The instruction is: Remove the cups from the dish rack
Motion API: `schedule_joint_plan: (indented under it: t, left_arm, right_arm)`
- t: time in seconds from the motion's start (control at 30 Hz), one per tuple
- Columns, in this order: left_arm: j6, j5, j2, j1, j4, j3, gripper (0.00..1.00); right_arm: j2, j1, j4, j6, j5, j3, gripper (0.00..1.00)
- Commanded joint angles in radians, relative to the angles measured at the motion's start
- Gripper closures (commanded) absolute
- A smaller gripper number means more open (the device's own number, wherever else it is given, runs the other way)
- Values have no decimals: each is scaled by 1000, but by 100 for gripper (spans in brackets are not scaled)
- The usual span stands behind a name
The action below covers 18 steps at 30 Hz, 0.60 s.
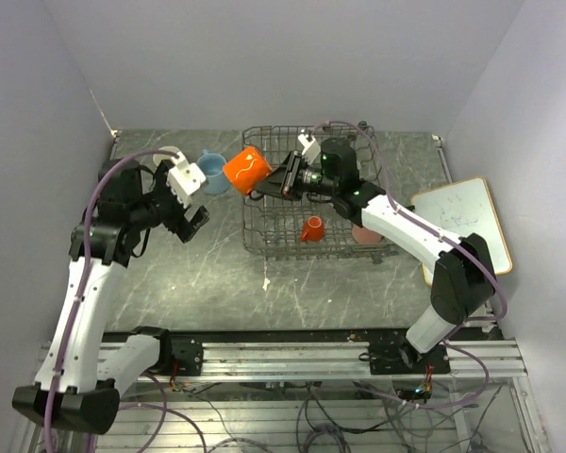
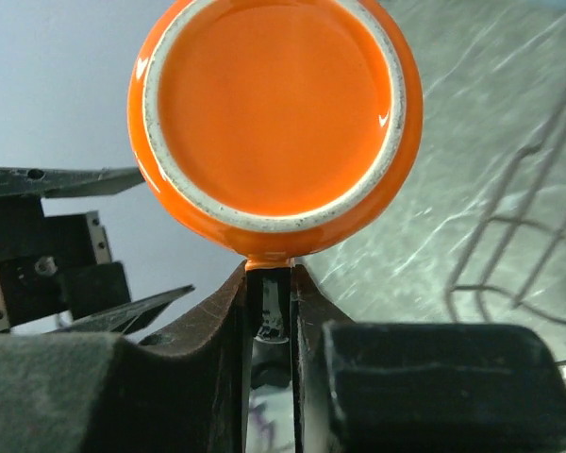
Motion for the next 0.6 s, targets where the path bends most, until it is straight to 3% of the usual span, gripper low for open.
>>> schedule_joint_plan:
  t: [0.0, 0.3, 0.47, 0.57]
  left_arm:
    - [146, 121, -82, 4, 80, -47, 1]
    - [166, 165, -157, 4, 196, -103, 1]
    - [205, 194, -167, 3, 168, -118, 3]
    - [199, 187, -207, 3, 175, -182, 3]
  right_arm:
    - [-19, 14, 287, 213, -228, -39, 100]
    - [0, 71, 584, 479, -339, -139, 100]
    - [9, 102, 679, 573, -317, -162, 100]
    - [-2, 112, 645, 575, -281, -152, 100]
